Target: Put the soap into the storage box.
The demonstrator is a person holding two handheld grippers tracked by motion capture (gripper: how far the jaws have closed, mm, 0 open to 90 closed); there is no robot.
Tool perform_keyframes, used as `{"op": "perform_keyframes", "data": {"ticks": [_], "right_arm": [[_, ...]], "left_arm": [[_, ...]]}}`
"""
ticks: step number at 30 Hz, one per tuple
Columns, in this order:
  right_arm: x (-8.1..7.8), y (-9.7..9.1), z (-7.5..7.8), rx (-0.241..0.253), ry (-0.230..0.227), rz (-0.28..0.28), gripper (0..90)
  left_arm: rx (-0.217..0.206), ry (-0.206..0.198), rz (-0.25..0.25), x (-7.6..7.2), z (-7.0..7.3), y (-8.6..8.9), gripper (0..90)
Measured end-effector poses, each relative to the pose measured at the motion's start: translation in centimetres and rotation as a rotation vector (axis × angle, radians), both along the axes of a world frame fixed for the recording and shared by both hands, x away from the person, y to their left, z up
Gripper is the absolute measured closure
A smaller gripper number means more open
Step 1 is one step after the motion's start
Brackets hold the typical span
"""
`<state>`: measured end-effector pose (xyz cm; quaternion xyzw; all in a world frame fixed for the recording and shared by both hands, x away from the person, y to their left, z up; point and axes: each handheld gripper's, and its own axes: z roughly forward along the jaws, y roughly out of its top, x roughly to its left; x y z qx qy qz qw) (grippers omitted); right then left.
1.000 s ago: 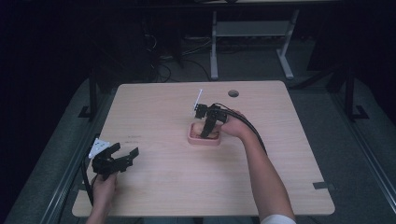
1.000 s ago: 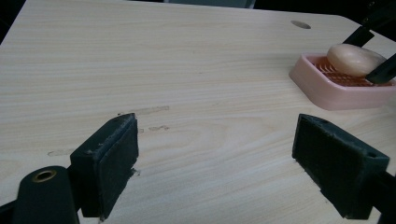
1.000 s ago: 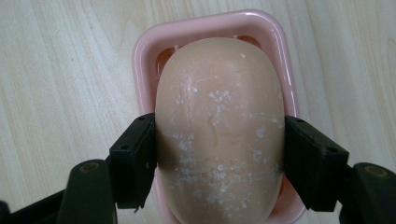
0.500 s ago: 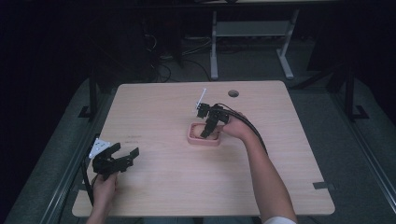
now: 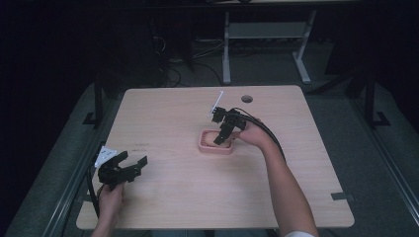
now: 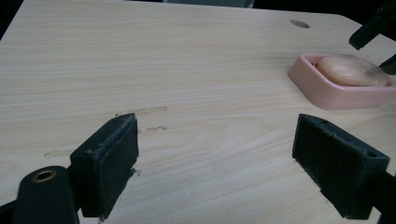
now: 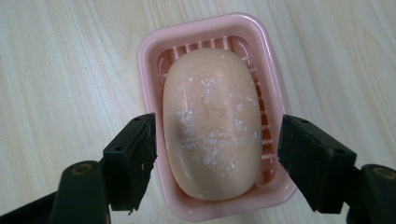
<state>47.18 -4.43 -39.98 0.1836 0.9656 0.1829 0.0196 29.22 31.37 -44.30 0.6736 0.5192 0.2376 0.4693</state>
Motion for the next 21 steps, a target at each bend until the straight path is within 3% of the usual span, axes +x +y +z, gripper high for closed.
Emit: {"op": "perform_keyframes", "data": {"ticks": [21], "right_arm": [[-0.8, -1.7, 0.3, 0.028, -0.003, -0.032, 27.2]], "left_arm": [[0.006, 0.003, -0.005, 0.0, 0.0, -0.1, 14.2]]}}
